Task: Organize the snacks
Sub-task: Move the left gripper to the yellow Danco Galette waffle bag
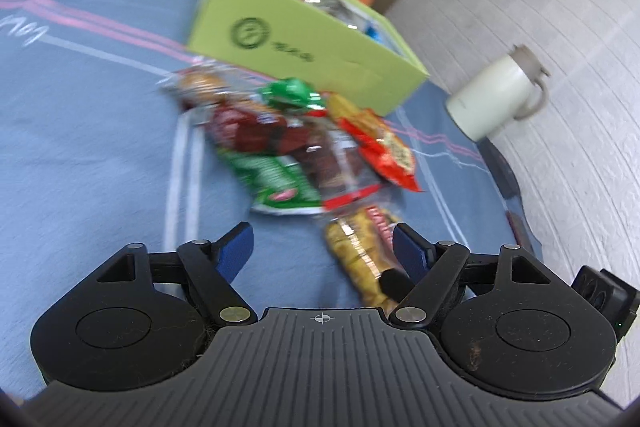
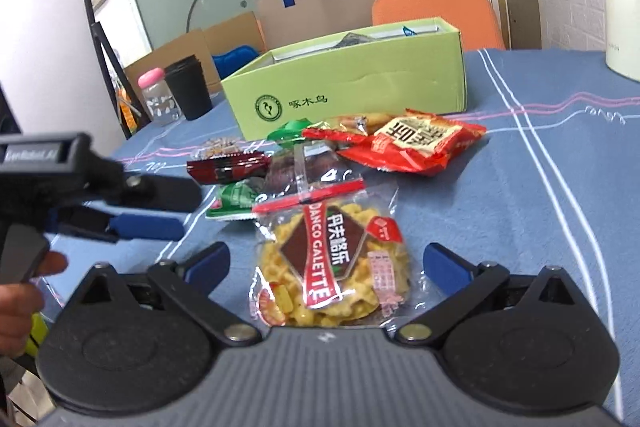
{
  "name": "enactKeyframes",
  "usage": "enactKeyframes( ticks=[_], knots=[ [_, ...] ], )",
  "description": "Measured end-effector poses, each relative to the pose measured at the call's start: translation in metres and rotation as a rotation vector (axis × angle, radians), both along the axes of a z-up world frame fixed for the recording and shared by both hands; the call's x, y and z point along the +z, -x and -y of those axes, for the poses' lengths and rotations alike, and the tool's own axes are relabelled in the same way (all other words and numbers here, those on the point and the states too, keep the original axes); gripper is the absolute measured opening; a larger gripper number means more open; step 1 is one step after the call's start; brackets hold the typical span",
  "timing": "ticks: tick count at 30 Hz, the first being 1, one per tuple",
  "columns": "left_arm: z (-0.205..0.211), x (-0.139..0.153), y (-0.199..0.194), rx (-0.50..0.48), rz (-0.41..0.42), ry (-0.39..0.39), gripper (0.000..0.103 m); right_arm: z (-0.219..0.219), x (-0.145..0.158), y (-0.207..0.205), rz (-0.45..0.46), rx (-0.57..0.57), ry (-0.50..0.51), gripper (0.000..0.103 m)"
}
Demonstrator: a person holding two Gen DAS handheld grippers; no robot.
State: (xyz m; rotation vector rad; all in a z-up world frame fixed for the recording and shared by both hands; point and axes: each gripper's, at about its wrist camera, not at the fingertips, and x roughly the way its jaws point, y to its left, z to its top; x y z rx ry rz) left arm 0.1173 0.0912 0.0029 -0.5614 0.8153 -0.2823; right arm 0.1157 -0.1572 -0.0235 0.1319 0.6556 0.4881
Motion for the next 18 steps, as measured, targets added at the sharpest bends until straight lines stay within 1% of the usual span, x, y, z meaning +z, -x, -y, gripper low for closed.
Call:
enactKeyframes(
  ticks=[2, 3, 4, 6, 8, 13, 18],
  knots=[
    [-0.008, -0.002, 0.007, 0.030, -0.005, -0.004, 0.064, 0.001, -0.006, -0.001, -0.009, -0.005, -0.015, 0.102],
    [-0.011, -0.002, 0.009, 0.041, -0.003, 0.001, 0.067, 0.001, -0.007, 0.000, -0.004, -0.005, -0.014, 0.102],
    [-0.014, -0.003, 0.012, 0.046, 0.003, 0.009, 0.070, 0.001, -0.007, 0.000, -0.004, -0.004, -0.004, 0.102],
    [-0.017, -0.005, 0.013, 0.048, 0.002, 0.021, 0.070, -0.003, -0.005, 0.001, -0.010, -0.005, 0.024, 0.102],
    [-0.016, -0.007, 0.013, 0.035, -0.004, 0.022, 0.070, -0.005, -0.004, 0.002, -0.022, -0.014, 0.028, 0.103],
    [-0.008, -0.011, 0.012, -0.002, -0.013, 0.034, 0.070, -0.007, 0.000, 0.005, -0.041, -0.021, -0.022, 0.103],
    [0.006, -0.016, 0.006, -0.054, -0.031, 0.071, 0.070, -0.011, 0.001, 0.010, -0.029, -0.015, 0.006, 0.102]
  ],
)
